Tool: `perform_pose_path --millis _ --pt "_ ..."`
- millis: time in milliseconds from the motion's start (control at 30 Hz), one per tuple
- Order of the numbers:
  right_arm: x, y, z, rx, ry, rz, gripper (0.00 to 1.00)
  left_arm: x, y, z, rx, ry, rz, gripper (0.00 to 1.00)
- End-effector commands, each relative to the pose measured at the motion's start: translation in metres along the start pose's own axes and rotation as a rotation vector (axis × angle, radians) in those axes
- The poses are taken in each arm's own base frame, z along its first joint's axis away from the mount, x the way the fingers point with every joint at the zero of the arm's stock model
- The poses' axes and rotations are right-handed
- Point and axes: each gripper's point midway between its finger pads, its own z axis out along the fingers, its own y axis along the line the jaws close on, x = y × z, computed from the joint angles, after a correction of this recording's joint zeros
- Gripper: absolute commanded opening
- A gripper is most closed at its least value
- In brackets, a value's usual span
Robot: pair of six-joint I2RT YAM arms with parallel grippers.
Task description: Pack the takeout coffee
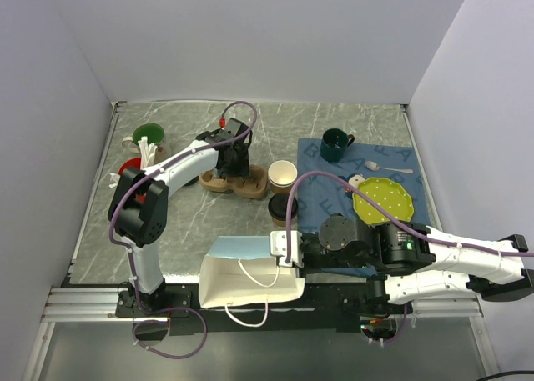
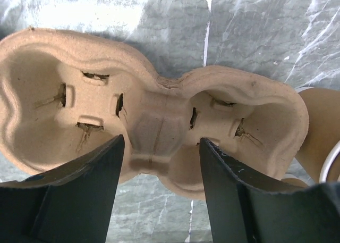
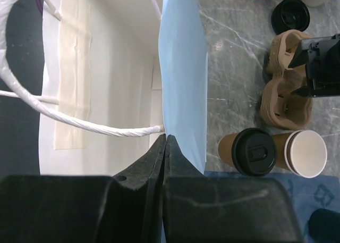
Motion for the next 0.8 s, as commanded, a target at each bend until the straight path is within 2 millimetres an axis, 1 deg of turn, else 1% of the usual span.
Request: perform_pose_path --millis 0,33,100,567,767 --pt "0.005 0.004 -0.001 0.006 0.005 0.033 0.0 -0.02 -0.012 -0.009 0.051 -0.059 0.037 0.63" --pt "0.005 0.004 -0.001 0.007 0.005 0.034 0.0 -0.023 -0.013 -0.011 0.05 -0.061 0.043 0.63" --pt "0.004 0.004 0.0 0.004 0.002 0.035 0.0 -0.02 -0.012 -0.005 0.036 -0.043 0.045 0.61" --pt "0.005 0.004 0.002 0.013 0.001 0.038 0.0 -0.017 -0.011 -0.002 0.028 -0.03 0.04 0.53" --pt "0.005 0.003 0.003 0.016 0.002 0.041 0.0 -0.017 -0.008 -0.001 0.007 -0.033 0.041 0.58"
